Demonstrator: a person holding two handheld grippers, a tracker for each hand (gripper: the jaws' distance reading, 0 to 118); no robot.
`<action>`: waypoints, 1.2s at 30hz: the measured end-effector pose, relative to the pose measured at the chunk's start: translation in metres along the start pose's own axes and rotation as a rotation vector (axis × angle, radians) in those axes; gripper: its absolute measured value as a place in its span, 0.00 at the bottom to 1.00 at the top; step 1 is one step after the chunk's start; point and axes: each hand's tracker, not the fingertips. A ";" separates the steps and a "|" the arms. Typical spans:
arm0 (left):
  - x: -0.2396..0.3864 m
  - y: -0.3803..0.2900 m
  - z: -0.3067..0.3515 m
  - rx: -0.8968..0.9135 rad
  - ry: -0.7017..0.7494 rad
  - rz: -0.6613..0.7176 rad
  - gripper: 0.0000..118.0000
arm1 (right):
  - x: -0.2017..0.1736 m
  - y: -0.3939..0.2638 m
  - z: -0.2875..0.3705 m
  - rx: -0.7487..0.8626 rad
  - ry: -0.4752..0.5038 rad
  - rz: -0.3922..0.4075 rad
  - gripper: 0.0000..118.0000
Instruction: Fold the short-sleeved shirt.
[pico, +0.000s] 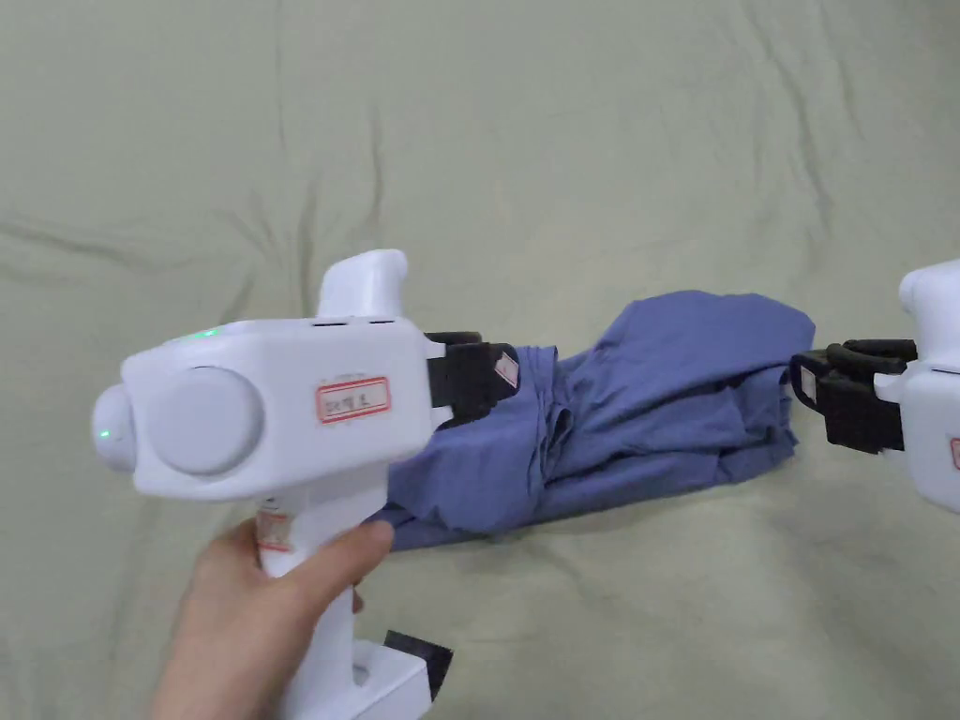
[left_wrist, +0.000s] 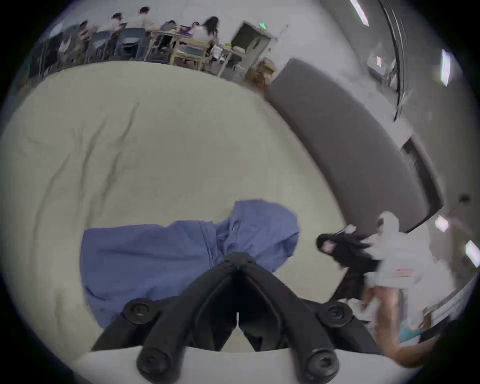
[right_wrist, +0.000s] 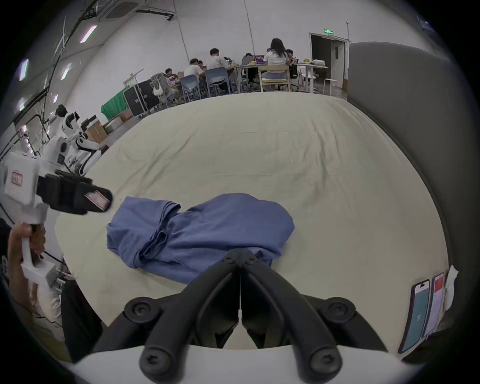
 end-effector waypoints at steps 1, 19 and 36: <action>-0.017 -0.002 0.014 0.034 -0.053 0.053 0.00 | -0.001 0.000 0.001 0.001 0.003 0.001 0.03; -0.134 -0.041 -0.010 -0.090 0.222 0.192 0.12 | -0.032 -0.009 -0.015 -0.079 0.026 0.049 0.03; -0.144 -0.021 0.137 0.037 0.513 0.246 0.08 | 0.004 -0.010 0.006 -0.030 0.001 -0.002 0.03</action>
